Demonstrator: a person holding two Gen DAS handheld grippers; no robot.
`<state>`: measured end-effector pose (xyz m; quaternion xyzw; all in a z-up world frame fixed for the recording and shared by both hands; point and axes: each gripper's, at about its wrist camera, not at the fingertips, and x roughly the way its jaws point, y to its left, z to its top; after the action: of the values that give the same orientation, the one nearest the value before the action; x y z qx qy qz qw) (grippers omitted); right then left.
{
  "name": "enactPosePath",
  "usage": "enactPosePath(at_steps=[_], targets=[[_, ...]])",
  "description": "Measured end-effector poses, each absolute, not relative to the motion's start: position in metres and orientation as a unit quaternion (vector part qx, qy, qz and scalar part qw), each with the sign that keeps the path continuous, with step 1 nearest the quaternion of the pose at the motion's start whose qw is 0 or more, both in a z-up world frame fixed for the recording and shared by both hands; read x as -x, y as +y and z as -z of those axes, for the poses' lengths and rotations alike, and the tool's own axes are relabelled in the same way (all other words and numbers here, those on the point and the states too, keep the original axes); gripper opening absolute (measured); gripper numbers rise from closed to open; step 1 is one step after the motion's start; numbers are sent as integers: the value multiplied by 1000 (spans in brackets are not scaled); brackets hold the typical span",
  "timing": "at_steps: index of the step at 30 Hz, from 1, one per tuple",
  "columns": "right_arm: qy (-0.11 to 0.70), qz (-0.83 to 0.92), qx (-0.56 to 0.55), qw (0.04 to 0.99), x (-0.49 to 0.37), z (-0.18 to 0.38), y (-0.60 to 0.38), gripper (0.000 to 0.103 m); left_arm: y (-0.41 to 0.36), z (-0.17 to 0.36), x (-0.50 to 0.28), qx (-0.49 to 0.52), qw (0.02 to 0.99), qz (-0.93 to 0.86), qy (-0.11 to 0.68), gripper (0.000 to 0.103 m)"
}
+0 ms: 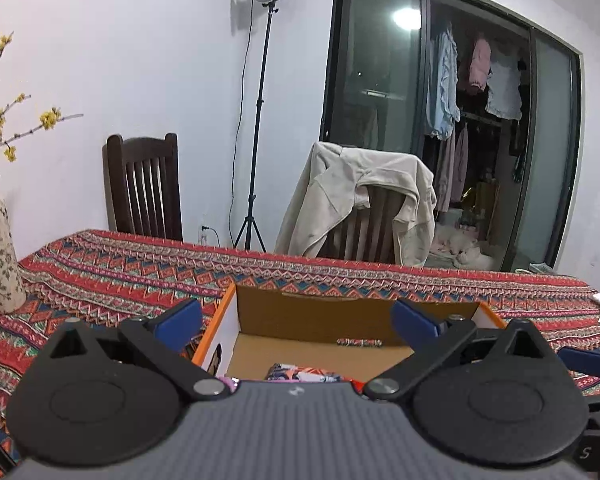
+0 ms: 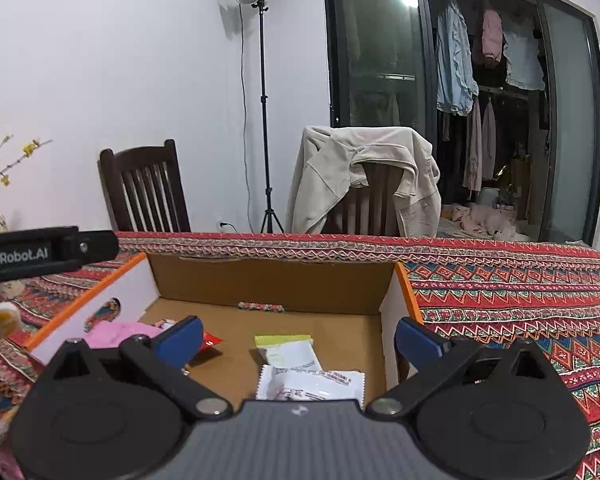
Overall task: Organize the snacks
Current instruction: 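Carry both packets into the orange box and open both tools, then move both tools back over the remaining snack pile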
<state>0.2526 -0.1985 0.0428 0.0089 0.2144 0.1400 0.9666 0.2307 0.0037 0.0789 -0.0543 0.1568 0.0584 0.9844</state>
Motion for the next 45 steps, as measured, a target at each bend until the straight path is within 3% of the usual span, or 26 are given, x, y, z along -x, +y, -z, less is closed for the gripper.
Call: enactPosePath(at_steps=[20, 45], targets=[[213, -153, -3, 965, -159, -59, -228, 103, 1, -92, -137, 44, 988, -44, 144, 103], [273, -134, 13, 953, -54, 5, -284, 103, 30, -13, -27, 46, 975, -40, 215, 103]])
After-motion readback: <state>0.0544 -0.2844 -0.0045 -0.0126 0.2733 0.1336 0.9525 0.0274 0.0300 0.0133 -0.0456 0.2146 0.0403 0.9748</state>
